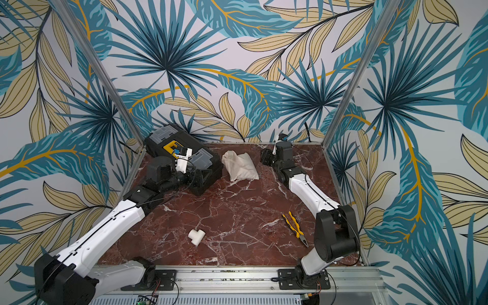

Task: Close the soil bag
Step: Place the soil bag at the center of the board, then reset both arms

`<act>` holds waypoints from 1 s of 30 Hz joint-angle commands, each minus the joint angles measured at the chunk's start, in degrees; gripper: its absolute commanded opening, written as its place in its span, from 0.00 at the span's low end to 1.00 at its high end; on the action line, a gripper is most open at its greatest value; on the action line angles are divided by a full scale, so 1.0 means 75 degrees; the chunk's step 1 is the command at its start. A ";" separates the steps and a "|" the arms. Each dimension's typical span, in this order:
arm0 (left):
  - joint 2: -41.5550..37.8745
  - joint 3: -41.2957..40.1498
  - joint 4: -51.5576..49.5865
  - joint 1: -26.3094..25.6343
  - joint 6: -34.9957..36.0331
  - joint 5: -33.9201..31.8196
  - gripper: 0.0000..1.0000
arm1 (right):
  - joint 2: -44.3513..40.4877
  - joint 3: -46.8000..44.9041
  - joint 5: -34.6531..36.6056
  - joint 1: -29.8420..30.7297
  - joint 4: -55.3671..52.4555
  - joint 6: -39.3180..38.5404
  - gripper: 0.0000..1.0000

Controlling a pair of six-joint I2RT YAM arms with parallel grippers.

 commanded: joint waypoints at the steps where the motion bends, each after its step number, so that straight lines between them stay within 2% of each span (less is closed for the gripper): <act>1: -0.0316 -0.0098 -0.0282 0.0025 0.0249 -0.0591 1.00 | -0.0625 -0.0200 0.0106 -0.0078 -0.0395 -0.0382 0.65; 6: -0.0628 -0.0454 -0.0850 0.0062 0.0536 -0.2079 1.00 | -0.1380 -0.0545 -0.0156 -0.0510 -0.0239 -0.1134 0.65; 9: -0.0872 -0.0873 -0.0708 0.0268 0.0569 -0.2470 1.00 | -0.1634 -0.0801 -0.0478 -0.1059 -0.0019 -0.1391 0.65; 16: -0.1404 -0.1860 0.0270 0.1081 0.0717 -0.2213 1.00 | -0.2012 -0.1847 -0.0199 -0.2381 0.1513 -0.2179 0.67; 20: -0.1678 -0.2706 0.1175 0.1727 0.0767 -0.2086 1.00 | -0.1871 -0.2571 -0.0751 -0.3129 0.2674 -0.2579 0.70; 25: -0.1907 -0.4016 0.2814 0.2421 0.0535 -0.1938 1.00 | -0.1592 -0.3570 -0.0849 -0.3344 0.3832 -0.3352 0.72; 30: -0.1524 -0.4551 0.3743 0.2751 0.0655 -0.1947 1.00 | -0.1204 -0.4512 -0.1294 -0.3372 0.5131 -0.3245 0.72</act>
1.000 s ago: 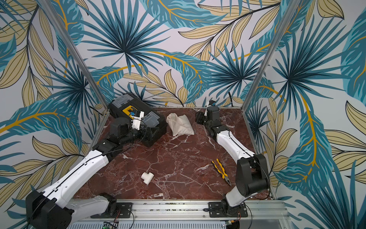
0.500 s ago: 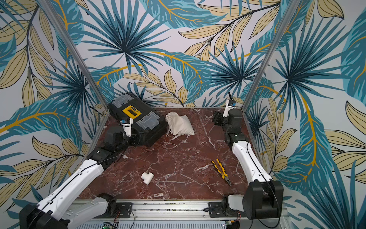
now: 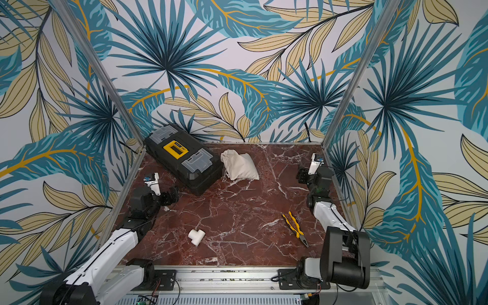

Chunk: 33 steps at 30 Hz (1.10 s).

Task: Close the soil bag
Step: Reset both arms

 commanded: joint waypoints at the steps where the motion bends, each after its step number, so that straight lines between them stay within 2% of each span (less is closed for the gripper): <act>1: 0.0266 -0.0139 0.1336 0.0189 0.0146 0.0095 1.00 | 0.0239 -0.0652 -0.0457 -0.0036 0.1598 -0.0157 0.72; 4: 0.0699 -0.0144 0.1671 0.0336 0.0362 0.0184 1.00 | 0.0380 -0.1066 -0.0534 -0.0036 0.2336 -0.0199 0.72; 10: 0.1460 -0.0152 0.2753 0.0640 0.0812 0.0375 1.00 | 0.0320 -0.1149 -0.0809 -0.0033 0.2502 -0.0576 0.73; 12: 0.1770 -0.0143 0.3077 0.0770 0.0794 0.0476 1.00 | 0.0201 -0.1428 -0.0604 -0.0035 0.3019 -0.0441 0.74; 21: 0.3010 -0.0161 0.3990 0.1034 0.1103 0.0752 1.00 | 0.0189 -0.1709 -0.0283 -0.0036 0.2914 -0.0293 0.73; 24: 0.3210 -0.0224 0.4576 0.1217 0.1126 0.0962 1.00 | 0.0246 -0.2071 -0.0242 -0.0036 0.3498 -0.0323 0.73; 28: 0.3335 -0.0005 0.4283 0.1426 0.1412 0.1388 1.00 | 0.0423 -0.2591 -0.0094 -0.0033 0.4517 -0.0273 0.73; 31: 0.3452 -0.0293 0.5263 0.1437 0.1386 0.1348 1.00 | 0.0630 -0.2914 -0.0179 -0.0033 0.5181 -0.0310 0.73; 33: 0.3741 -0.0517 0.5998 0.1446 0.1380 0.1638 1.00 | 0.0885 -0.3259 -0.0203 -0.0017 0.6123 -0.0372 0.73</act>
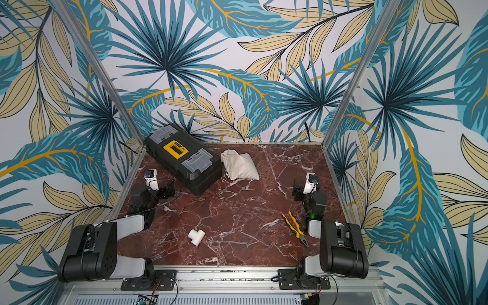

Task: Close the soil bag
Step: Reset both arms

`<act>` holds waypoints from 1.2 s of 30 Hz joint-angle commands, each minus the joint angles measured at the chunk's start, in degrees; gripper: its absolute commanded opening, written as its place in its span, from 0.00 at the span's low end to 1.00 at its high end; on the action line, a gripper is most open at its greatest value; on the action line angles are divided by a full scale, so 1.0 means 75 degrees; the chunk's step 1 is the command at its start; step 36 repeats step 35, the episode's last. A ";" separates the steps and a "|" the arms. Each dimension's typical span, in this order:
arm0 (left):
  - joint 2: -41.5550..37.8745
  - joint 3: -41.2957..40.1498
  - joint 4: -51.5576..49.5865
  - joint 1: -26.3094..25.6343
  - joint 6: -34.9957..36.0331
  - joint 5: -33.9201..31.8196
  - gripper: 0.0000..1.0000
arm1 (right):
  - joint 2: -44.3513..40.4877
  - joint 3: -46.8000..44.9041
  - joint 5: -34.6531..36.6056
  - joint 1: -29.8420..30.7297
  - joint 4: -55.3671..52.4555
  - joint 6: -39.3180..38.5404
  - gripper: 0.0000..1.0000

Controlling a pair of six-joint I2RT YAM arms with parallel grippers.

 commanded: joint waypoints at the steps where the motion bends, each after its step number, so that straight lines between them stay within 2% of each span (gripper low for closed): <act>1: 0.0480 -0.0362 0.1743 0.0072 0.0165 0.0651 1.00 | 0.0276 -0.0495 0.0068 0.0019 0.1637 -0.0047 0.73; 3: 0.0563 -0.0369 0.1798 0.0001 0.0381 0.0948 1.00 | 0.0570 -0.0844 0.0112 0.0034 0.2666 -0.0010 0.75; 6: 0.0691 -0.0669 0.2316 -0.0354 0.0882 0.0830 1.00 | 0.0504 -0.0768 0.0125 0.0035 0.2368 -0.0031 0.79; 9: 0.1397 -0.0948 0.3634 -0.0547 0.1066 0.0845 1.00 | 0.0523 -0.0468 0.0198 0.0128 0.1844 -0.0120 0.86; 12: 0.0972 -0.0290 0.1727 -0.0588 0.1015 0.0373 1.00 | 0.0534 -0.0439 0.0284 0.0167 0.1776 -0.0143 0.93; 15: 0.1075 -0.0153 0.1693 -0.0839 0.0978 -0.0639 1.00 | 0.0528 -0.0394 0.0405 0.0215 0.1669 -0.0158 0.99; 36: 0.1116 -0.0207 0.1871 -0.0999 0.1194 -0.0590 1.00 | 0.0493 -0.0454 0.0421 0.0245 0.1783 -0.0177 0.99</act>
